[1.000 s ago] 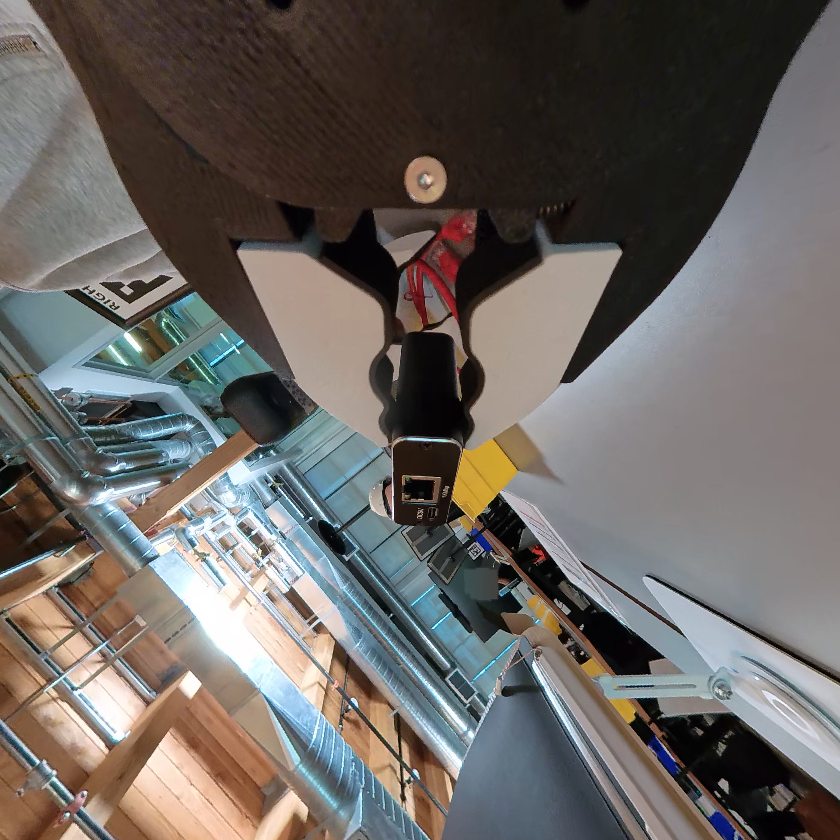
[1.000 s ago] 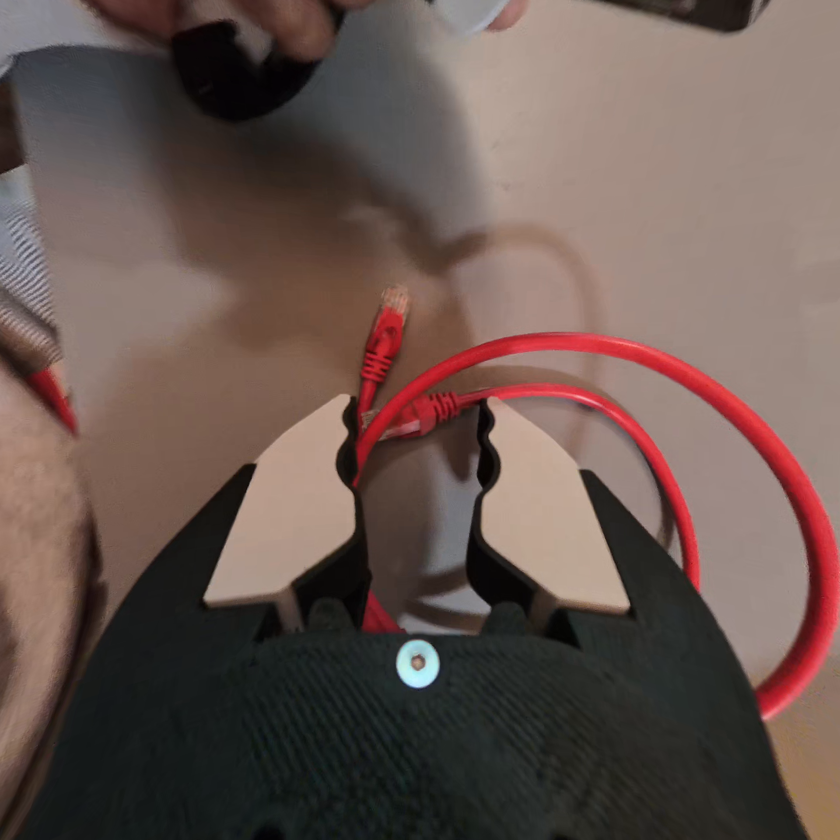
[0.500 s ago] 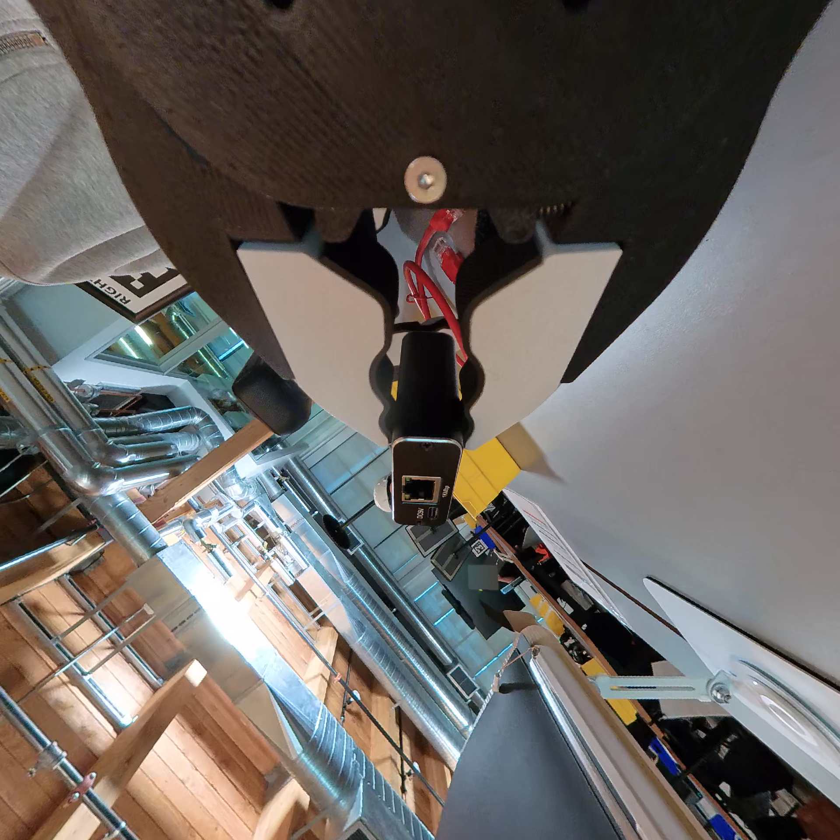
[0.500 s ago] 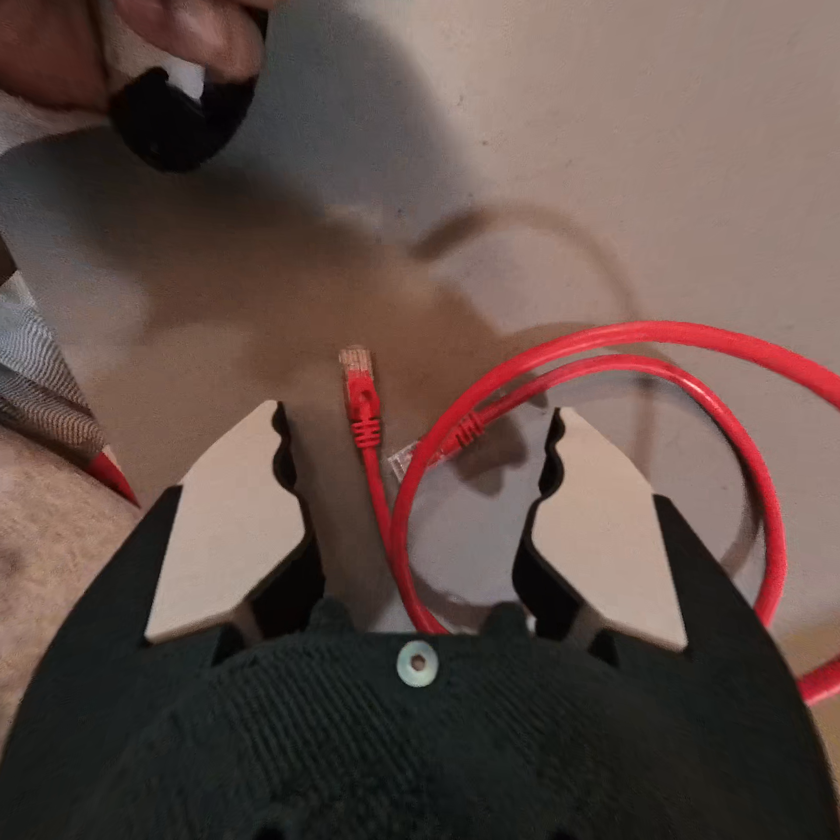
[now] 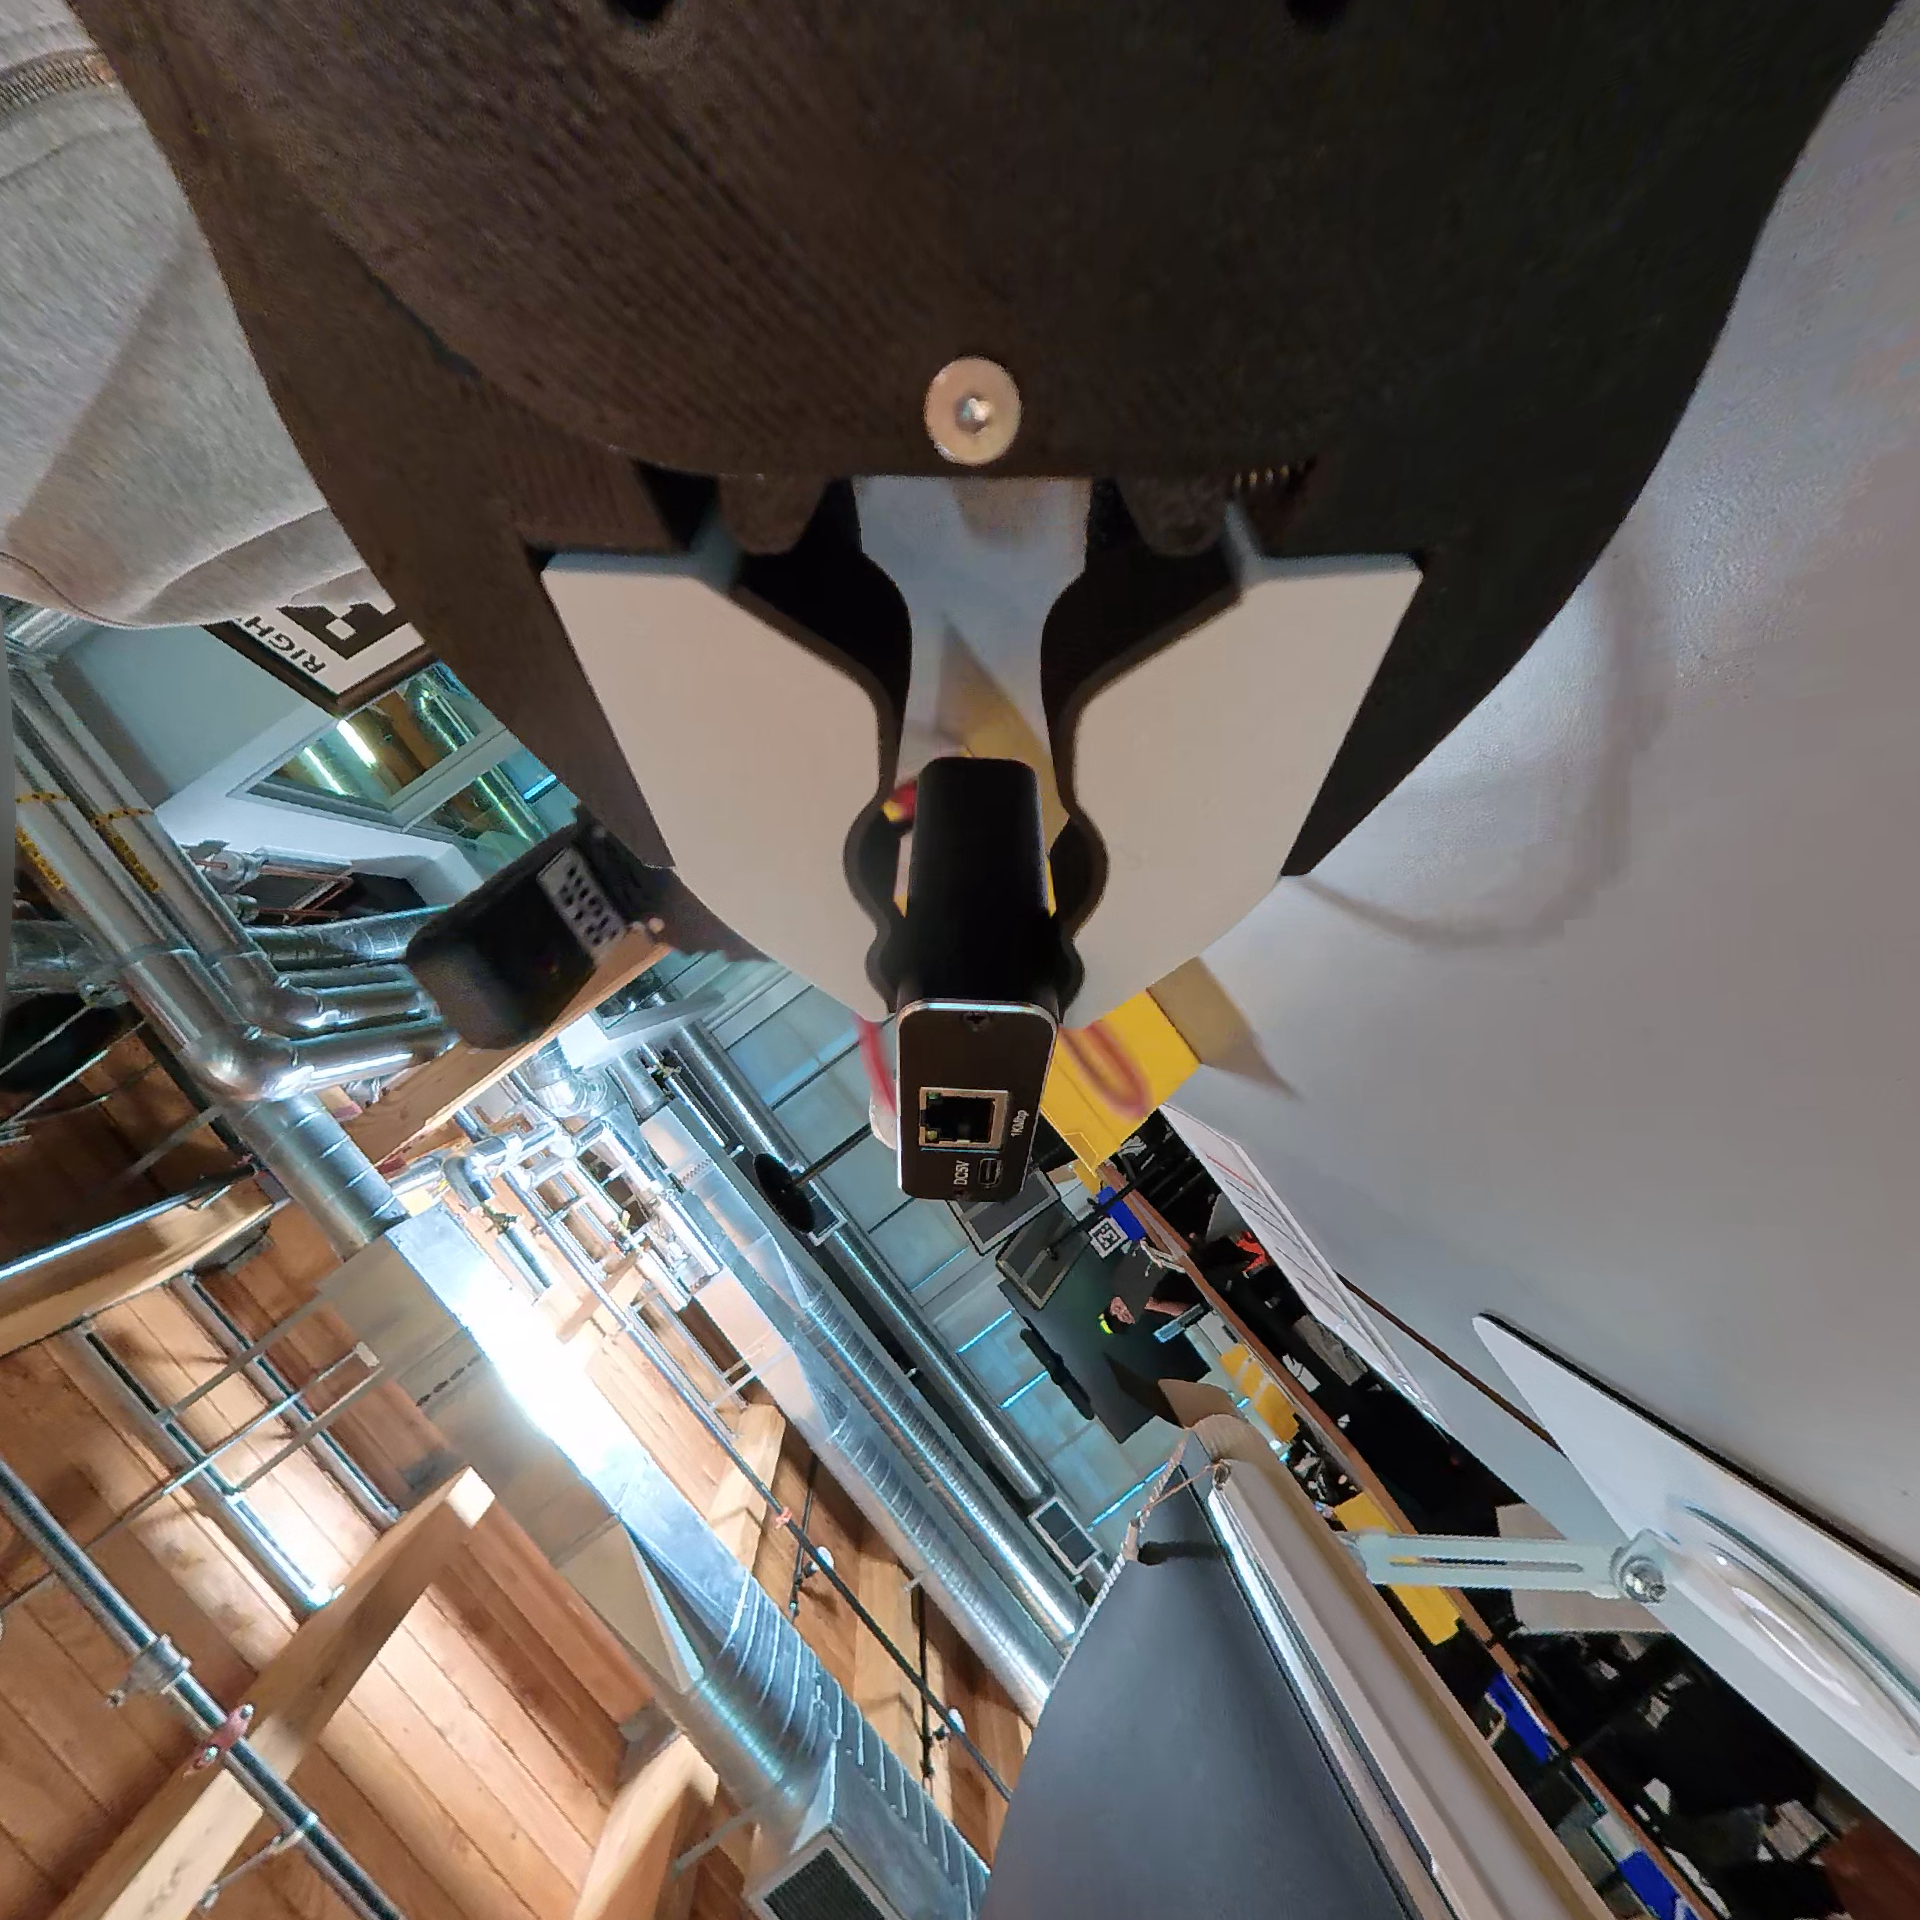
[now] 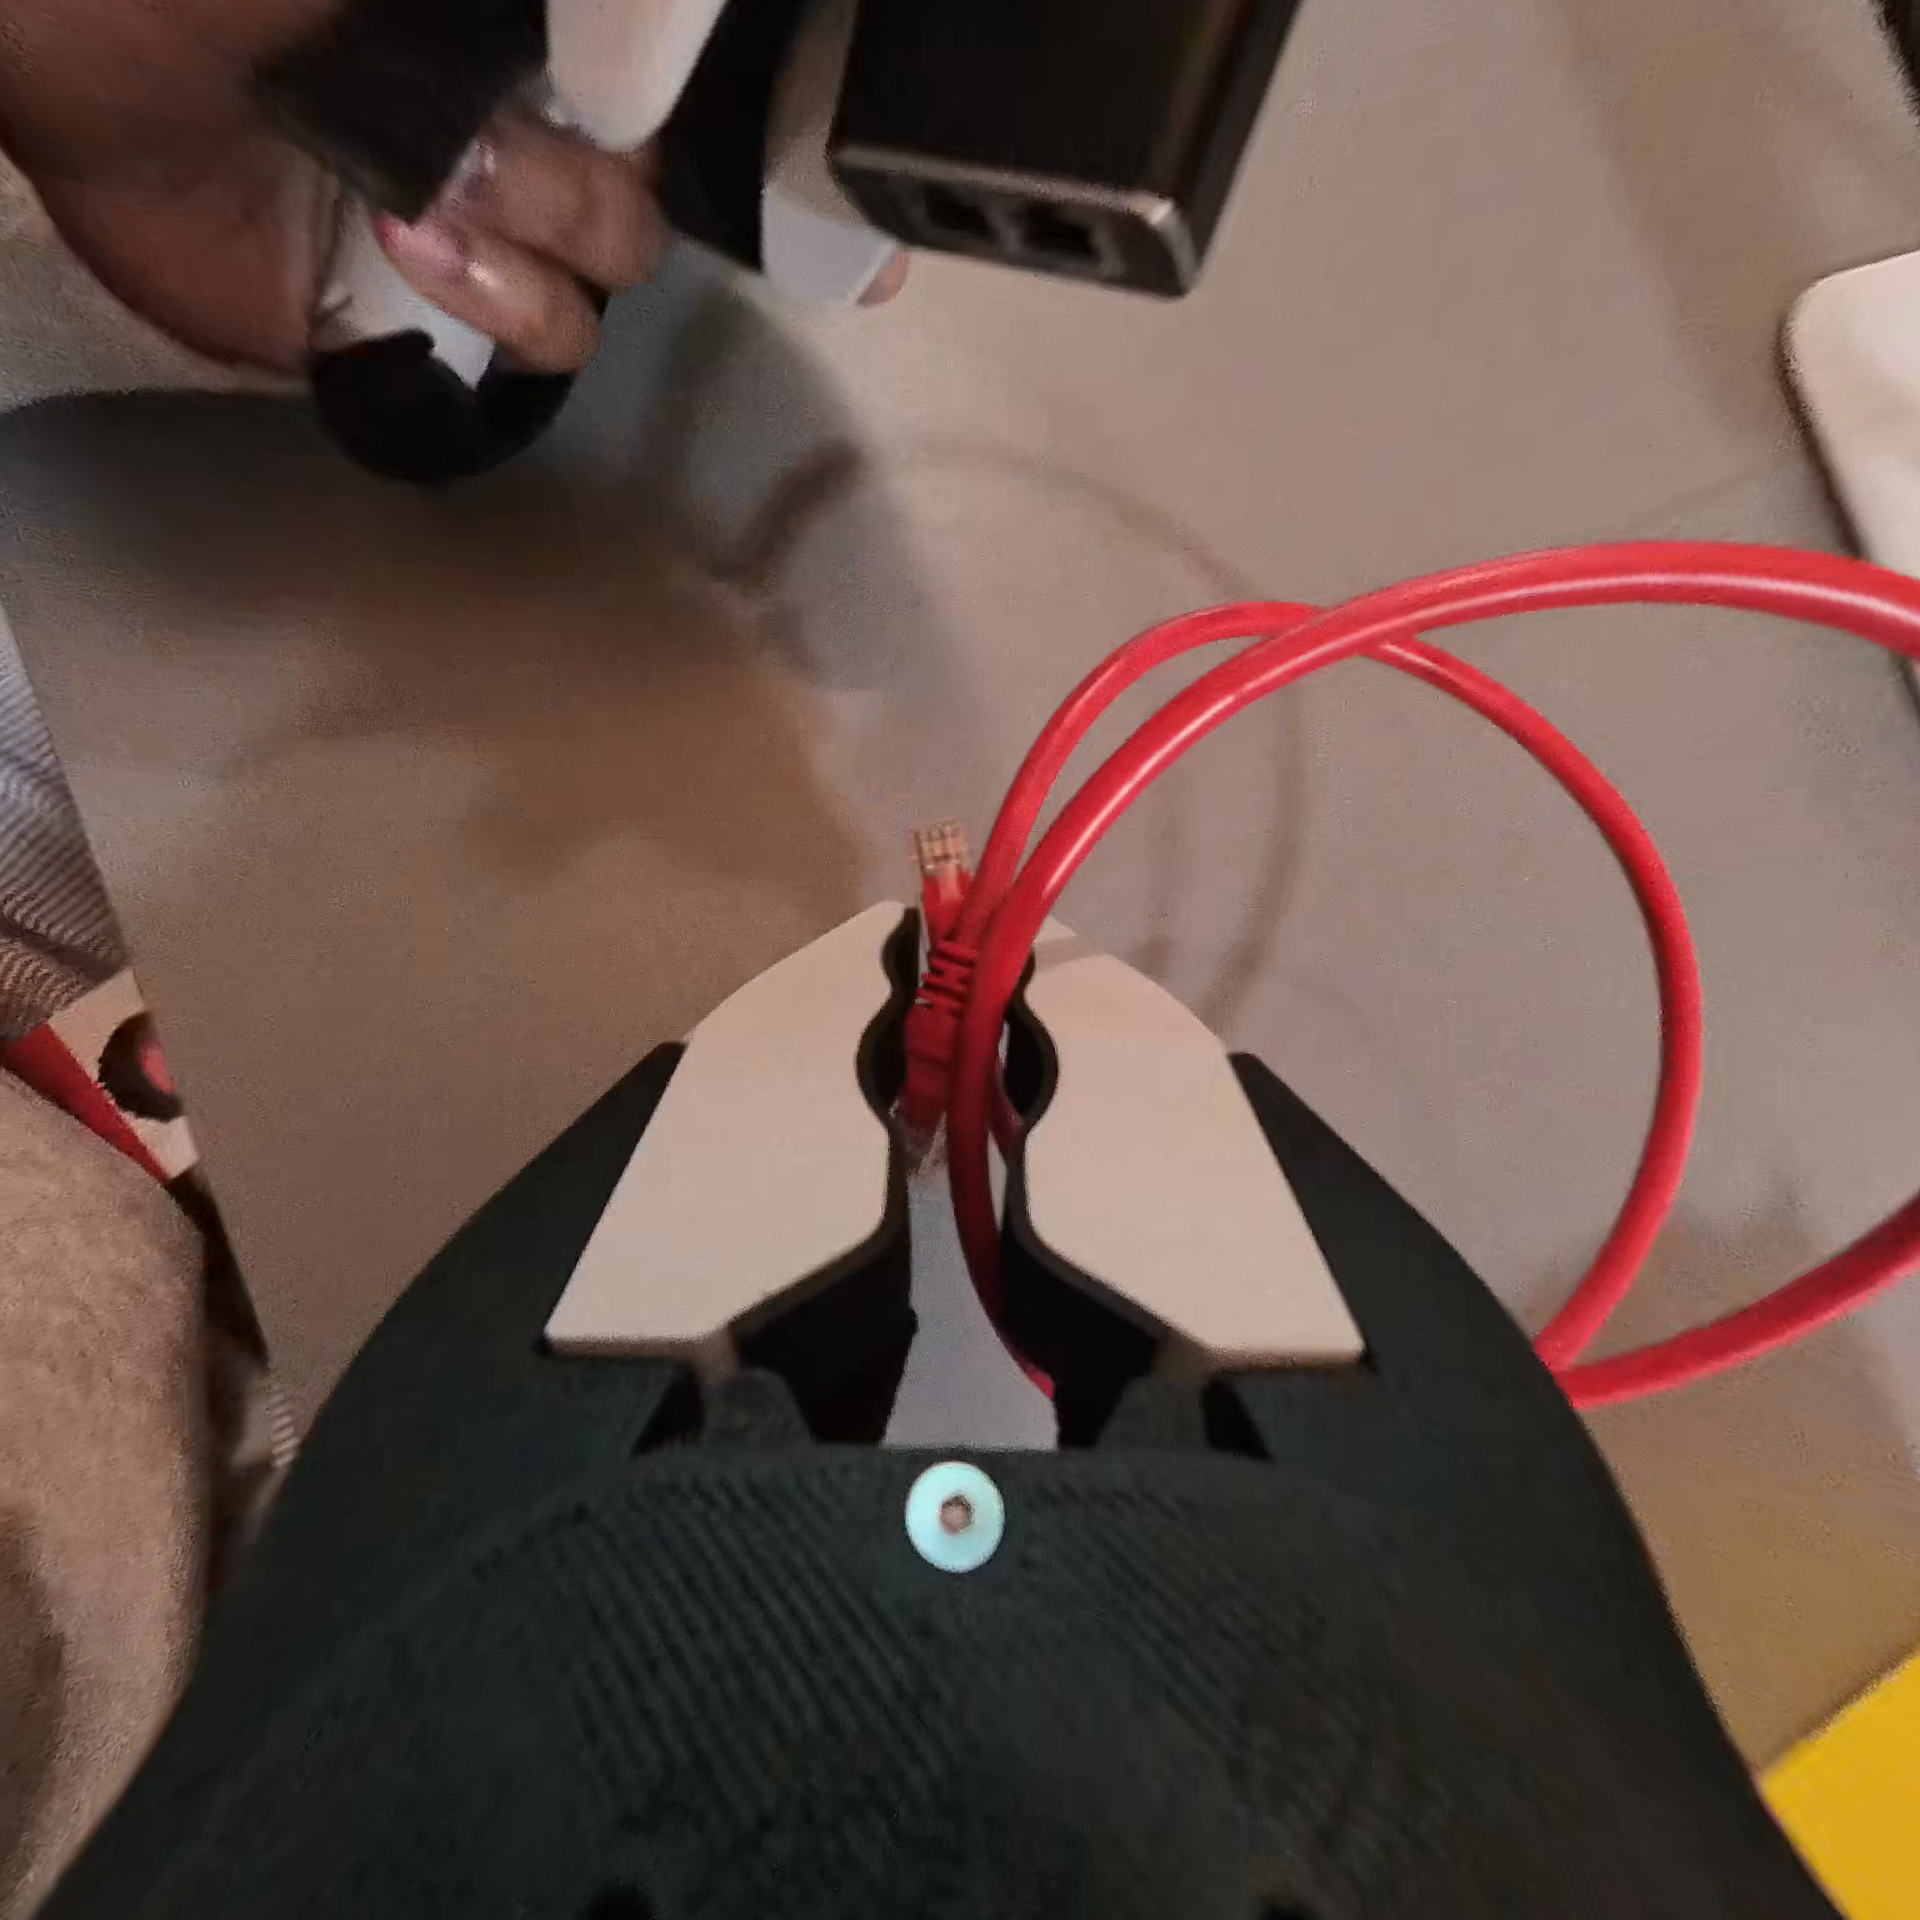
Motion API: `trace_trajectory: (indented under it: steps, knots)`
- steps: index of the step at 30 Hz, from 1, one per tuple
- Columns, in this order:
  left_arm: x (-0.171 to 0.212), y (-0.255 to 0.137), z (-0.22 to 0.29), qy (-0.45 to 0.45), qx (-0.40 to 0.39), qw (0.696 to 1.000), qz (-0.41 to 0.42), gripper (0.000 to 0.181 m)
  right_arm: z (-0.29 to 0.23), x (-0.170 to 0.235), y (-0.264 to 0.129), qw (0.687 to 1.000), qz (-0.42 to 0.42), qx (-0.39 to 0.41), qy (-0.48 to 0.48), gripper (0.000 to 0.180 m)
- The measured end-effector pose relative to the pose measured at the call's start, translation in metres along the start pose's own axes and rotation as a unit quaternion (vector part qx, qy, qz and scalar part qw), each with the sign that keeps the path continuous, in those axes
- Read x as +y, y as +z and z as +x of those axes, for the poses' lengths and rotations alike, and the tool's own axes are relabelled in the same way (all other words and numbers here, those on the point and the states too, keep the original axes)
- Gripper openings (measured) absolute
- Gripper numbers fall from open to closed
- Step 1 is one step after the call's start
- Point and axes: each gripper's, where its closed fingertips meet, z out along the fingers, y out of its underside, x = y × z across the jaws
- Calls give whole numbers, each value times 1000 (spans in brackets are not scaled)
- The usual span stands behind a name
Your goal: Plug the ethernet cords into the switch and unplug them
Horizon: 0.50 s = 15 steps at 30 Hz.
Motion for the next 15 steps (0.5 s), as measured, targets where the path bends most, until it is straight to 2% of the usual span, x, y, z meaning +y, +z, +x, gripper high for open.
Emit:
trace_trajectory:
  steps: [3,6,10,12,15]
  knots:
    - [-1,-1,0,-2,1,1000,2,25,44,-11,-54,996,37,83,12,14]
    - [-3,-2,0,-2,1,1000,6,25,82,-2,-125,983,84,149,69,14]
    - [-1,-1,0,-3,1,1000,5,25,119,58,-196,956,92,247,130,14]
    - [1,2,2,-3,2,1000,2,25,131,98,-215,942,68,288,156,14]
    - [5,5,5,3,1,1000,-2,25,138,141,-225,926,89,305,205,14]
